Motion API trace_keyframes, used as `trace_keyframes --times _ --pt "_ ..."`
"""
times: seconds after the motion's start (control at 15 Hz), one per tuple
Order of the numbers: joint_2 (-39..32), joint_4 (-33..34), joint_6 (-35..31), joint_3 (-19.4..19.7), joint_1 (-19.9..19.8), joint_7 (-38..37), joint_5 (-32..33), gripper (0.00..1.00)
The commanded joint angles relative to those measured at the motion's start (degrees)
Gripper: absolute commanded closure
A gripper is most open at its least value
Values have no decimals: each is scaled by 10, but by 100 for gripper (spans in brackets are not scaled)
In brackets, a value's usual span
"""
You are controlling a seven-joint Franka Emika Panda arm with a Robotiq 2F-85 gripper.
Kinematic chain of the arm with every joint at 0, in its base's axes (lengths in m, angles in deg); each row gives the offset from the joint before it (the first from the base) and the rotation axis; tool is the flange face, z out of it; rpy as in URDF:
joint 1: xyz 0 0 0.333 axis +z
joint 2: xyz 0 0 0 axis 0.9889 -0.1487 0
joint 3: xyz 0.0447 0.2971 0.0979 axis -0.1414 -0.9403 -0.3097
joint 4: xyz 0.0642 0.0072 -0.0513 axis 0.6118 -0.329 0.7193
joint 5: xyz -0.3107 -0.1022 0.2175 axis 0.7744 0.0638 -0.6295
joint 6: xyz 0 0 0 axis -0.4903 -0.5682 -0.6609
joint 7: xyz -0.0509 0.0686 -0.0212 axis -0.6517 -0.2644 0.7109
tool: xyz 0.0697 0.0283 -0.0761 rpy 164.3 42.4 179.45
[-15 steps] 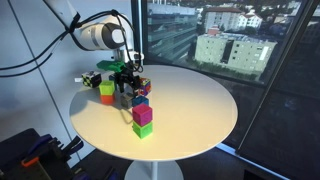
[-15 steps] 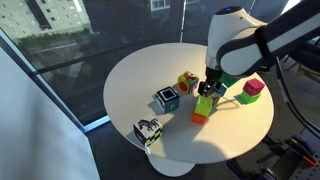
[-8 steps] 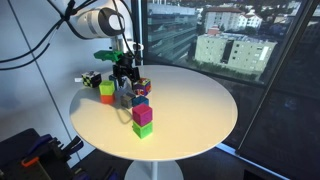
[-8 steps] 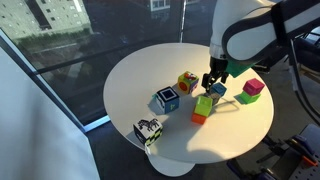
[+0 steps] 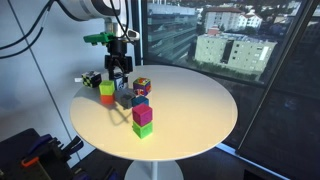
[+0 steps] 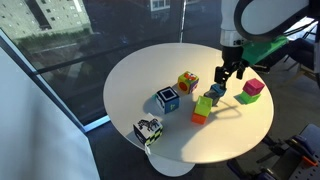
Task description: Put the grey building block on the table
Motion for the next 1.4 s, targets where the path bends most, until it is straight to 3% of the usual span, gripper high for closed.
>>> trace_keyframes --times 0.0,0.67,1.33 --pt "56 -14 64 -13 -9 11 -17 0" --pt "173 -29 148 -29 -8 37 -63 0" --pt "262 -86 62 -41 -11 30 -52 0"
